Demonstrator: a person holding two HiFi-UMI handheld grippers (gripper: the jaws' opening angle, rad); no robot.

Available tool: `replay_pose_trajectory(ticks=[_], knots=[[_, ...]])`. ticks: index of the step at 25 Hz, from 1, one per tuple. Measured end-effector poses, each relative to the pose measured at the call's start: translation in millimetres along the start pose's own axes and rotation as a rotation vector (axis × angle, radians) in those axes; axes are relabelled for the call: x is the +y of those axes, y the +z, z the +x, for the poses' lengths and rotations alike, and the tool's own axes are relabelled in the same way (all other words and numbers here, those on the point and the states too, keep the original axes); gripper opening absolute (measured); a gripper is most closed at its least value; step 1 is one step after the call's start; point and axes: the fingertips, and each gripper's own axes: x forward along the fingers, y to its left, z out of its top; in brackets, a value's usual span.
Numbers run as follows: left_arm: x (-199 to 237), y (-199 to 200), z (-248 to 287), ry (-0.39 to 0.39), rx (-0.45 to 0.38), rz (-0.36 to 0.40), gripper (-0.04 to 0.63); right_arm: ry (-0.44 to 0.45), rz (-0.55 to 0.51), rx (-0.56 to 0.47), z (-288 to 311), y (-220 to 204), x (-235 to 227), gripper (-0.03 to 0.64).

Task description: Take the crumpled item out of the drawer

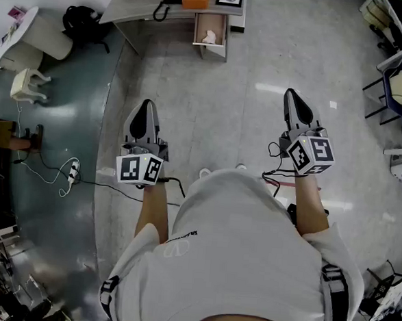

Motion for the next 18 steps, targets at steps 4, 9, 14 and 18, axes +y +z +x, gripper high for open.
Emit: replay_pose_trajectory(ticks=[4,9,14,18], knots=[[1,1,3,-0.002,-0.003,0.002,0.0,0.001,0.001,0.0,3,1,0,0.0],[1,2,5,-0.007,0.0,0.001,0.0,-0.004,-0.002,0.0,4,3,1,0.0],[8,-2,2,-0.021,0.001,-0.004,0.0,-0.015,-0.004,-0.008,6,1,11,0.002],[19,-2,-2,-0.037,0.001,-0.013,0.0,-0.024,-0.003,-0.009,10,3,24,0.0]])
